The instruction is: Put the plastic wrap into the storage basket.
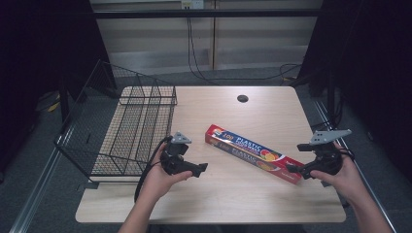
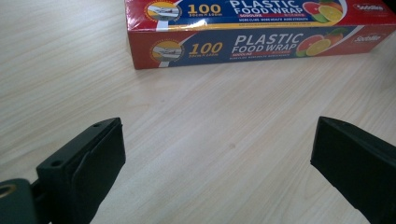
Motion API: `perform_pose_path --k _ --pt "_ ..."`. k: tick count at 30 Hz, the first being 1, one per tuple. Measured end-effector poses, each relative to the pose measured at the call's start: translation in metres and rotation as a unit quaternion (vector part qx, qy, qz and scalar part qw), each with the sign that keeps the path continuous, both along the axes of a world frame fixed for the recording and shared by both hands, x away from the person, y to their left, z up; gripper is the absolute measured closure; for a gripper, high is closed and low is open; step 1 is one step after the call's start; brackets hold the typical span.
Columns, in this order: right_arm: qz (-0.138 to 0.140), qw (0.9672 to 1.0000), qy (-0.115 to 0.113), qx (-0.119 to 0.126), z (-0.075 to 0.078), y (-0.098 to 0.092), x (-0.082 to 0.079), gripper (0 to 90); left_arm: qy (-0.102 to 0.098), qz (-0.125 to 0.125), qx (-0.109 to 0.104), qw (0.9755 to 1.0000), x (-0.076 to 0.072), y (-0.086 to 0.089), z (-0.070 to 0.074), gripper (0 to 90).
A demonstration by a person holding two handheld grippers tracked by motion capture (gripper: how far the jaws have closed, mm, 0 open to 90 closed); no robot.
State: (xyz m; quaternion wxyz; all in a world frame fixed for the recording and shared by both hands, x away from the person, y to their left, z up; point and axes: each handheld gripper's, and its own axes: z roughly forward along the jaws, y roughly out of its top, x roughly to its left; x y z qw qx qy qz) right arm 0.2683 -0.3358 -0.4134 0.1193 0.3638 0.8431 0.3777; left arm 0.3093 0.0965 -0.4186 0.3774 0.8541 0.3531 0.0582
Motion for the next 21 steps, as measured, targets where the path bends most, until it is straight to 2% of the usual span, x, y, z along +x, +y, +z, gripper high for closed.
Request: perform_pose_path --k 2,4,8,11,12,14,15,16,18,19,20,21 --pt "0.002 1.0 0.007 -0.005 -0.002 0.002 0.001 6.1 0.0 0.001 0.005 1.0 0.0 0.0 -0.001 2.9" --pt "0.002 1.0 0.007 -0.006 -0.003 0.003 0.001 6.0 -0.002 0.002 0.0 1.0 0.001 0.0 -0.003 2.9" --pt "-0.012 0.9996 0.013 -0.022 -0.008 0.004 0.006 5.8 0.004 -0.001 0.003 1.0 0.001 -0.001 -0.003 2.9" --pt "-0.017 0.9995 0.015 -0.023 -0.011 0.005 0.009 5.8 0.003 -0.003 0.005 1.0 0.0 -0.004 -0.004 2.9" --pt "-0.019 0.9991 0.024 -0.03 -0.012 0.007 0.012 5.8 0.0 -0.002 -0.002 1.0 -0.001 -0.005 -0.004 3.0" --pt "-0.021 0.9988 0.026 -0.035 -0.013 0.008 0.013 5.7 0.001 -0.006 -0.004 1.0 -0.001 -0.006 -0.004 3.0" --pt "-0.02 0.9986 0.029 -0.039 -0.014 0.009 0.015 5.6 -0.001 -0.008 0.004 1.0 -0.002 -0.007 -0.004 3.0" --pt "-0.028 0.9976 0.037 -0.053 -0.017 0.011 0.02 2.6 -0.001 -0.01 0.0 1.0 -0.003 -0.008 -0.006 3.0" --pt "-0.029 0.9973 0.044 -0.051 -0.018 0.011 0.021 1.8 0.001 -0.014 0.0 0.9999 -0.003 -0.009 -0.006 3.0" --pt "-0.034 0.997 0.042 -0.056 -0.02 0.012 0.024 2.8 -0.001 -0.013 0.0 0.9999 -0.004 -0.011 -0.007 3.0" --pt "-0.031 0.9961 0.055 -0.062 -0.024 0.013 0.029 5.4 -0.001 -0.014 -0.001 0.9999 -0.004 -0.011 -0.007 3.0" --pt "-0.031 0.9961 0.055 -0.062 -0.024 0.013 0.029 5.4 0.0 -0.015 -0.004 0.9999 -0.004 -0.011 -0.007 3.0"
